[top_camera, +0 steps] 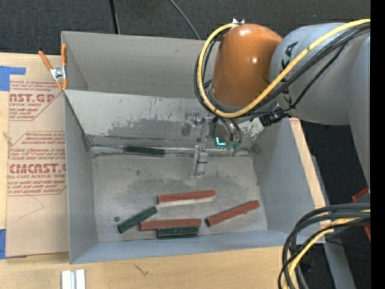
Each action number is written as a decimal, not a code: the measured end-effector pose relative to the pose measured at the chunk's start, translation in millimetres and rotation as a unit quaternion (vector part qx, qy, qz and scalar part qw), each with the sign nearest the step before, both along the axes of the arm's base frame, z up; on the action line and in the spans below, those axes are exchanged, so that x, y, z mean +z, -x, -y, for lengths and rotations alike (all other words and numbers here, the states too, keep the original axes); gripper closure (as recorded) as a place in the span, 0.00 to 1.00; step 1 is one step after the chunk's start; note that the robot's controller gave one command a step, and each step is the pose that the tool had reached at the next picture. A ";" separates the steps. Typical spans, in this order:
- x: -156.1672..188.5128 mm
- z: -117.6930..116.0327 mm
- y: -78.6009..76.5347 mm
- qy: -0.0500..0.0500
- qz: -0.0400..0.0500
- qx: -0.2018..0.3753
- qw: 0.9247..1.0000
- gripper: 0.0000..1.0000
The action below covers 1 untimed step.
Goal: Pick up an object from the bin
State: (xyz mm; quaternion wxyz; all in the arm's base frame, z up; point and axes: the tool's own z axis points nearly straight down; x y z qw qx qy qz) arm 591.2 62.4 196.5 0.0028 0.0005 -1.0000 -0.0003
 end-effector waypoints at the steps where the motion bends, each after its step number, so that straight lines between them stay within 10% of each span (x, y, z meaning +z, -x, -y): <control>1: 4.2 0.3 -1.7 0.000 0.004 0.000 1.000 0.00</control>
Offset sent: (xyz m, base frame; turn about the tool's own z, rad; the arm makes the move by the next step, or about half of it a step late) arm -0.0604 -0.0117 -0.1127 -0.2314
